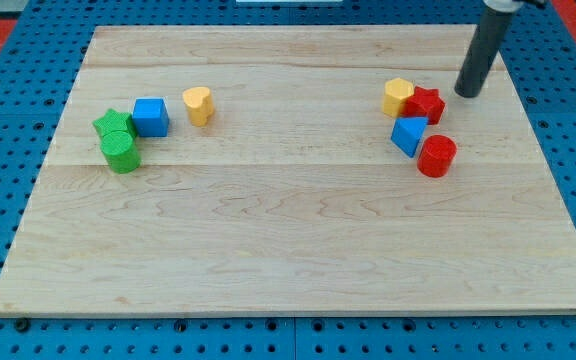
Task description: Push the red blocks and the triangle towards bottom right
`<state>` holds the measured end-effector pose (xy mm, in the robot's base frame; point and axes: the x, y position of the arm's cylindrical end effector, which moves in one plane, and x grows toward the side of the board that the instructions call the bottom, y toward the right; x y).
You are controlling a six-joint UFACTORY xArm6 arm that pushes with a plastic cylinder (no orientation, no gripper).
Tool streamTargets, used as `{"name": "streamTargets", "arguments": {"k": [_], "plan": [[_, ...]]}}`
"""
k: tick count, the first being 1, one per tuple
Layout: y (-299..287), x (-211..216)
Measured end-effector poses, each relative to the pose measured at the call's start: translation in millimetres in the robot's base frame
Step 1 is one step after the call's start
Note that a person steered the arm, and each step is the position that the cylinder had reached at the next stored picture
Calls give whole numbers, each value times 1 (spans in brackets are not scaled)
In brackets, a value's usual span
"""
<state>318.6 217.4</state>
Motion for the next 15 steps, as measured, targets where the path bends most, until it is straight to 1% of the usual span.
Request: {"name": "streamTargets", "arguments": {"k": [1,2,5,6,7,8,9,10,11,12,13,14,15], "plan": [[-36,-17],[-40,-23],[-45,-21],[-75,15],[-60,55],[-58,57],[-52,34],[-27,80],[-52,142],[-57,174],[-48,148],[-52,97],[-112,101]]}}
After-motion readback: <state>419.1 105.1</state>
